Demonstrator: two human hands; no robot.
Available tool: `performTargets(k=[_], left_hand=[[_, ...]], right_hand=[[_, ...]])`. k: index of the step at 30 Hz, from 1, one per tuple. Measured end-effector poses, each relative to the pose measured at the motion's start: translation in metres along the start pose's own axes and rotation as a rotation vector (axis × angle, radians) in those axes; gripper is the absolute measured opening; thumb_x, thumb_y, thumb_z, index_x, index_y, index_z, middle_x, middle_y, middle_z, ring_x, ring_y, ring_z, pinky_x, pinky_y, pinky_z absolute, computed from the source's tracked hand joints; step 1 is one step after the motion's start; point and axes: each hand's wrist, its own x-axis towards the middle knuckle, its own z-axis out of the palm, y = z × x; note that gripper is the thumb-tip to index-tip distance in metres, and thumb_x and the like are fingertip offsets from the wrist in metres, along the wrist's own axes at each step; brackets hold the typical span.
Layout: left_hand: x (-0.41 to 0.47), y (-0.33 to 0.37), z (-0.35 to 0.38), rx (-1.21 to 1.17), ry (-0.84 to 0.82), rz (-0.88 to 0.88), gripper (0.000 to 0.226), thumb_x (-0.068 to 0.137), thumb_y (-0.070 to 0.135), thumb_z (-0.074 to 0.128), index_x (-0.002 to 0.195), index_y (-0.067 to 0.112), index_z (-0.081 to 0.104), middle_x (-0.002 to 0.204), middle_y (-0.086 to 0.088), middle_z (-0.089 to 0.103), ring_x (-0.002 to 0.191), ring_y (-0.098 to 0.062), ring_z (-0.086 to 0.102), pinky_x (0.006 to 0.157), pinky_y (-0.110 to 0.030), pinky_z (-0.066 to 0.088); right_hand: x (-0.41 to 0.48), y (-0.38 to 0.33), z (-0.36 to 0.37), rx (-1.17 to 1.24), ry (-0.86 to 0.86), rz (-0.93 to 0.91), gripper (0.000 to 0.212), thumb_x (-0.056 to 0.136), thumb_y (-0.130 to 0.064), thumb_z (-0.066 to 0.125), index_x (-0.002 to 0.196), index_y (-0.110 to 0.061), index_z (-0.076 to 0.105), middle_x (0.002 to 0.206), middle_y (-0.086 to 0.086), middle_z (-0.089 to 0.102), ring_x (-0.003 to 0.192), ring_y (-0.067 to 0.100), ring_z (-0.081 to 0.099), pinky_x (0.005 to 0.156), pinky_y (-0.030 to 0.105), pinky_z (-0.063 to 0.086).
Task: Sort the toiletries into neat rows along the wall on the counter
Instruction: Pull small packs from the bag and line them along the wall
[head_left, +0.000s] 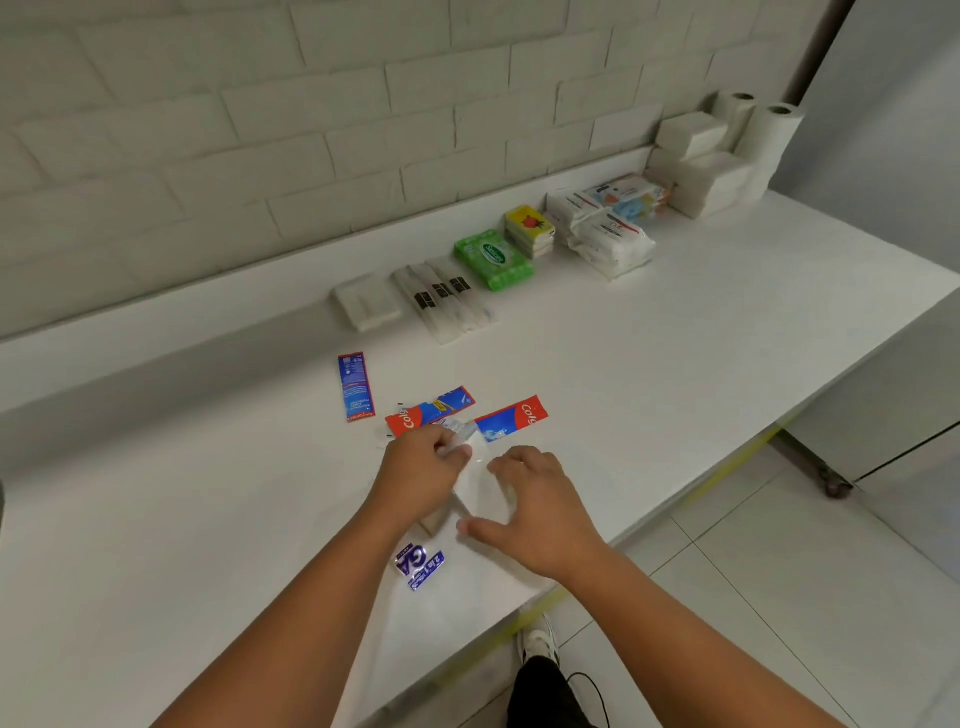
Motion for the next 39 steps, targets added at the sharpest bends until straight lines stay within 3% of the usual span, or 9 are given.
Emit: performTargets(k=[3,5,8,10,13,15,21,26,39], left_hand=[[0.006,0.01,-0.006,-0.19,0.01,-0.045,0.007,0.089,0.027,0.067,0.094,0.022,0.069,0.084,-0.001,0.071,0.08,-0.026,0.069,0.077,-0.04,0.058],[0.008,0.018,-0.008,-0.267,0.018,-0.058,0.014,0.09,0.022,0.065,0.104,0.025,0.066,0.094,-0.003,0.072,0.081,-0.025,0.071,0.076,-0.037,0.057],[0.012,0.032,-0.015,-0.399,-0.001,-0.092,0.026,0.094,0.014,0.057,0.115,0.029,0.059,0.094,-0.004,0.069,0.054,-0.014,0.066,0.057,-0.024,0.055],[0.018,0.036,-0.019,-0.491,-0.012,-0.131,0.031,0.096,0.011,0.053,0.12,0.029,0.055,0.088,-0.006,0.067,0.05,-0.014,0.06,0.057,-0.027,0.054],[0.029,0.038,-0.024,-0.649,0.011,-0.19,0.025,0.098,0.013,0.053,0.121,0.02,0.058,0.069,-0.006,0.063,0.056,-0.019,0.057,0.059,-0.033,0.052],[0.033,0.041,-0.027,-0.727,0.034,-0.186,0.018,0.101,0.02,0.054,0.115,0.013,0.062,0.076,-0.008,0.064,0.055,-0.017,0.054,0.056,-0.031,0.049],[0.049,0.022,-0.033,-0.481,0.189,-0.154,0.021,0.098,0.037,0.058,0.112,0.023,0.064,0.084,-0.001,0.069,0.062,-0.011,0.061,0.073,-0.038,0.06],[0.058,0.005,-0.032,-0.35,0.112,-0.151,0.016,0.091,0.037,0.069,0.1,0.024,0.072,0.083,0.007,0.074,0.078,-0.012,0.071,0.077,-0.035,0.06],[0.132,-0.01,-0.066,-0.387,0.415,-0.281,0.014,0.089,0.021,0.073,0.08,0.011,0.071,0.068,-0.006,0.068,0.056,-0.013,0.058,0.056,-0.024,0.051]], right_hand=[[0.004,-0.008,-0.006,0.017,0.009,-0.005,0.084,0.07,-0.069,0.067,0.138,-0.024,0.045,0.14,-0.007,0.041,0.123,0.017,0.042,0.102,0.035,0.041],[0.008,-0.009,-0.008,0.039,0.081,-0.035,0.066,0.081,-0.055,0.065,0.135,-0.022,0.049,0.137,-0.005,0.045,0.118,0.018,0.049,0.096,0.033,0.045],[0.017,-0.008,-0.015,0.08,0.144,-0.051,0.035,0.091,-0.031,0.059,0.123,-0.017,0.06,0.12,-0.001,0.06,0.102,0.02,0.06,0.084,0.031,0.049],[0.026,-0.007,-0.018,0.089,0.167,-0.053,0.021,0.095,-0.025,0.053,0.11,-0.016,0.065,0.102,0.002,0.067,0.085,0.021,0.061,0.073,0.032,0.047],[0.041,-0.003,-0.02,0.087,0.186,-0.062,0.031,0.099,-0.03,0.039,0.089,-0.014,0.064,0.078,0.002,0.063,0.065,0.015,0.048,0.062,0.028,0.036],[0.052,-0.003,-0.024,0.114,0.133,-0.024,0.03,0.102,-0.025,0.039,0.084,-0.013,0.06,0.072,-0.001,0.058,0.062,0.015,0.048,0.06,0.027,0.035],[0.092,-0.007,-0.033,0.615,-0.031,0.158,0.021,0.103,-0.024,0.042,0.1,-0.012,0.059,0.08,0.009,0.07,0.063,0.016,0.068,0.062,0.028,0.055],[0.128,-0.019,-0.033,0.972,-0.164,0.222,0.019,0.102,-0.017,0.046,0.11,-0.011,0.063,0.085,0.015,0.073,0.07,0.028,0.072,0.069,0.041,0.061],[0.25,-0.034,-0.02,0.96,-0.202,0.237,0.006,0.093,-0.007,0.063,0.099,-0.005,0.064,0.084,0.012,0.067,0.061,0.031,0.068,0.069,0.049,0.061]])
